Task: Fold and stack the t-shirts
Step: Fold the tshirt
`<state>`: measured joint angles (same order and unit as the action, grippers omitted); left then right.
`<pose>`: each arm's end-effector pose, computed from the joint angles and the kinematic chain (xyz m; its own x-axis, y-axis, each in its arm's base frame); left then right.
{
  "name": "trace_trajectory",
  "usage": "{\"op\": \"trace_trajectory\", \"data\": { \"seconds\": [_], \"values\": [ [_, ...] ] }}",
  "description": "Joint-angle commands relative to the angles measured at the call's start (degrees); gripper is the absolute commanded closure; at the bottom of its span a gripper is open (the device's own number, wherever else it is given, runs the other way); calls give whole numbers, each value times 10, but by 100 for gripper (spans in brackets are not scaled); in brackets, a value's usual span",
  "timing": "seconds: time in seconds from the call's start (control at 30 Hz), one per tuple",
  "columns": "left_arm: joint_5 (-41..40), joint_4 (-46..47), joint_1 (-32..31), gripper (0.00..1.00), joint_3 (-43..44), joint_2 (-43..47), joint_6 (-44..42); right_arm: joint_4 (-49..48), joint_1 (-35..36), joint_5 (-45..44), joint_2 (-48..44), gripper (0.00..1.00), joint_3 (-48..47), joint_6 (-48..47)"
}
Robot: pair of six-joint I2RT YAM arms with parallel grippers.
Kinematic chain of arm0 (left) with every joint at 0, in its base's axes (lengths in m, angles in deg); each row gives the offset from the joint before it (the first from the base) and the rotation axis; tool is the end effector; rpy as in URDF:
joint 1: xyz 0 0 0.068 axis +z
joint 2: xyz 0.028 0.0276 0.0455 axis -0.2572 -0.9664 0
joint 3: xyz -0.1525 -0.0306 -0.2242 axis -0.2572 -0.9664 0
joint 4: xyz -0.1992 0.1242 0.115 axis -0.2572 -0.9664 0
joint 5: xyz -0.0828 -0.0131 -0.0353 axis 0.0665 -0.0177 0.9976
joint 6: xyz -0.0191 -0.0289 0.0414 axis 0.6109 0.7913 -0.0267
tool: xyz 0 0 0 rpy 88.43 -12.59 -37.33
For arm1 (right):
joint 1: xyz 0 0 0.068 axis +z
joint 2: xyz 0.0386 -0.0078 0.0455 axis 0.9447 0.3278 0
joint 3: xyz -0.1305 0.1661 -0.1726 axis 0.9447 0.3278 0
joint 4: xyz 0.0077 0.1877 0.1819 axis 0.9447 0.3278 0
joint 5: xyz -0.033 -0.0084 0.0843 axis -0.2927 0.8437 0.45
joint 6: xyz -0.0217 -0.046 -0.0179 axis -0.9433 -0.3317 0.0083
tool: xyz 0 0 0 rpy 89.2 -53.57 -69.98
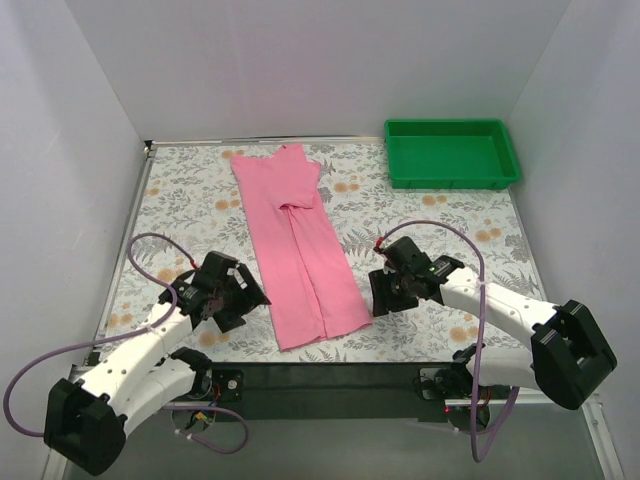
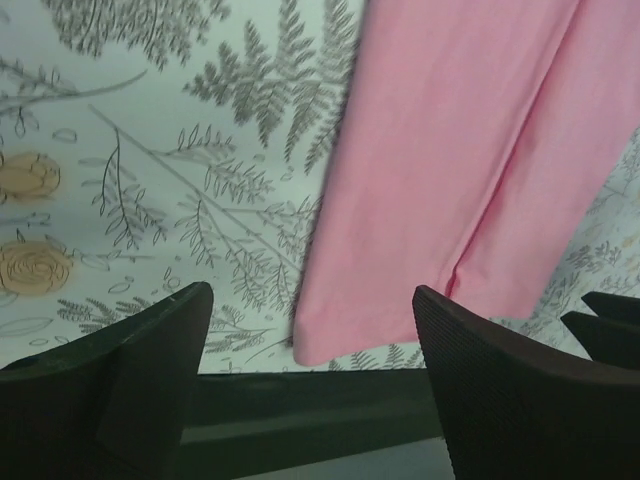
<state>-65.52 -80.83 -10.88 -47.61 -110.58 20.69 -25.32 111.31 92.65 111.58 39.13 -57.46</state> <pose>0.1436 -0.0706 0.2018 -0.3830 -0.9217 0.0611 -0.8344 0.3168 -0.4511 0.1704 0.1478 0.1927 -0.8792 -0.2399 -0.4116 -0.3538 0.9074 0.2267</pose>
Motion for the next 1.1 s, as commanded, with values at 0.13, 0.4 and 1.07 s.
{"op": "trace_trajectory", "data": {
  "seconds": [0.13,0.4,1.07],
  "values": [
    [56,-6,-30,29,-56,35,75,-110,-1,56,-11,51,60,58],
    [25,13,-112,34,-49,-67,114,-146,-2,64,25,52,52,62],
    [-4,28,-237,63,-57,-169,189,-148,-1,99,66,55,78,74]
  ]
}}
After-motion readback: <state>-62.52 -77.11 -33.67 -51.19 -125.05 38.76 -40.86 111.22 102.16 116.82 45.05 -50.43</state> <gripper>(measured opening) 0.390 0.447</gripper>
